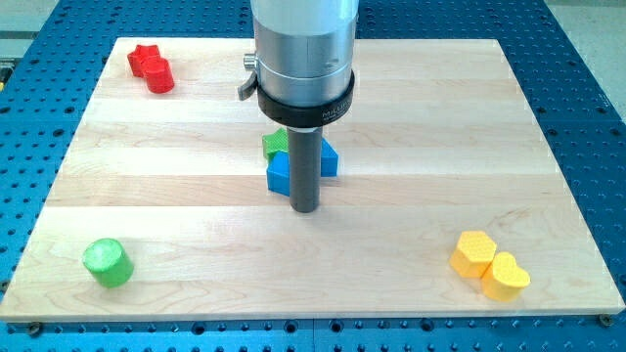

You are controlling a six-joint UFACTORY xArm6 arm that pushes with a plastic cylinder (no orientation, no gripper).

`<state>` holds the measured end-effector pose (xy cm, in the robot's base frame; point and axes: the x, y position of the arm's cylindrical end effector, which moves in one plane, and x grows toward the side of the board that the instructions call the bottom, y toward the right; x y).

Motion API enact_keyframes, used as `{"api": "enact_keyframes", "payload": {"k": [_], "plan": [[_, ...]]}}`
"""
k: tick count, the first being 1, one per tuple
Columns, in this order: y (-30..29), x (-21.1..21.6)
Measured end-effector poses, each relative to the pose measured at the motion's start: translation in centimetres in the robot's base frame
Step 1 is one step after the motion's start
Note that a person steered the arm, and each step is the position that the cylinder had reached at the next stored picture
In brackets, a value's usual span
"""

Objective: Push the green circle left to the green star

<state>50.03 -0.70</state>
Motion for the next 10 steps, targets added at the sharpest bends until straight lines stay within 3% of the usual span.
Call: {"api": "enact_keyframes", "payload": {"k": [1, 2, 4, 5, 6, 7, 8, 9, 10], "plan": [[-0.7, 5.3], [-6.4, 11.7], [-21.1, 11.5], [-22.8, 9.6], [-15.1, 6.1], [-12.8, 9.1], [-9.2, 9.5], [-8.7, 4.3], [-8.6, 2.7]]}}
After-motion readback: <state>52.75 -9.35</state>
